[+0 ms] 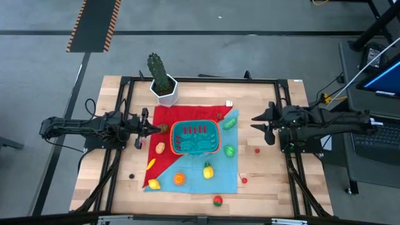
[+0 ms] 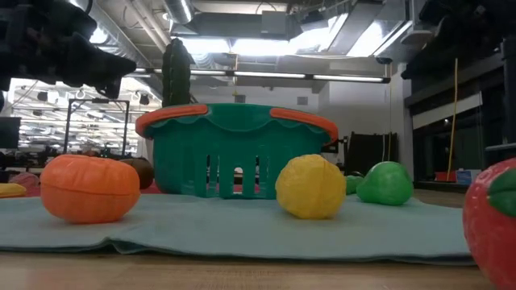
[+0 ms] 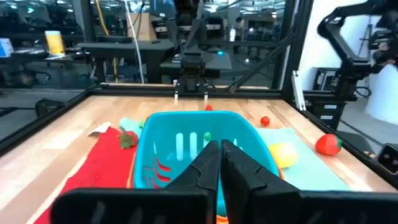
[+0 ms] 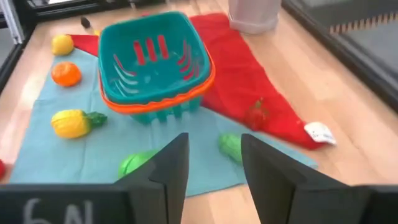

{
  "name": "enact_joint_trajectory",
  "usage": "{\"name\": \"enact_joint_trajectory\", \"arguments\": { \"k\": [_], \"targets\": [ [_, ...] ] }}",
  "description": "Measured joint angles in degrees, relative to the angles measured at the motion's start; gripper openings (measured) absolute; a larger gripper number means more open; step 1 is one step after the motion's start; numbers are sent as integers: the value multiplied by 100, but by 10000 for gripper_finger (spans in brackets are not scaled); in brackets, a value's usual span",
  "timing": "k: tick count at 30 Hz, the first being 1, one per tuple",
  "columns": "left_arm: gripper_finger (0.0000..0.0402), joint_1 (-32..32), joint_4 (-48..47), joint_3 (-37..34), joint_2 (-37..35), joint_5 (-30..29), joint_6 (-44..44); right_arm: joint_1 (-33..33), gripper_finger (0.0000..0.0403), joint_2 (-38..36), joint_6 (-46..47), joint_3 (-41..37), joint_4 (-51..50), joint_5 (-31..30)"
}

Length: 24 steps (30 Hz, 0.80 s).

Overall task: Build produce basket
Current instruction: Put the red raspberry into the blue basket

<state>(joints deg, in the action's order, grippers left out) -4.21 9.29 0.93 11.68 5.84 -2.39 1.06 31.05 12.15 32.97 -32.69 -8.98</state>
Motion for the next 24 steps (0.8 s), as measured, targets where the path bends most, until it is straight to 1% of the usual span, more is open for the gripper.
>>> {"name": "enact_joint_trajectory", "arguments": {
  "k": [3, 7, 8, 10, 13, 17, 21, 24],
  "targets": [
    [1, 0, -120, 0, 0, -193, 0, 1, 141, 203, 271, 230, -397, 125],
    [10, 0, -221, 0, 0, -404, 0, 0, 132, 613, 784, 536, -1402, 163],
    [13, 0, -259, 0, 0, -427, 0, 2, 131, 729, 890, 585, -1522, 163],
    [17, 0, -263, 0, -1, -468, 0, 1, 129, 943, 1016, 668, -1594, 217],
    [23, 0, -261, 0, 0, -525, 0, 2, 127, 1252, 1041, 743, -1637, 536],
    [25, 0, -255, 0, 0, -531, 0, 2, 127, 1539, 1521, 848, -1875, 932],
    [17, 0, -253, 0, 0, -531, 8, 3, 127, 1750, 2075, 850, -2368, 1174],
    [8, 0, -252, 0, 0, -531, 141, 4, 127, 1914, 2194, 850, -2543, 1179]
  ]
}}
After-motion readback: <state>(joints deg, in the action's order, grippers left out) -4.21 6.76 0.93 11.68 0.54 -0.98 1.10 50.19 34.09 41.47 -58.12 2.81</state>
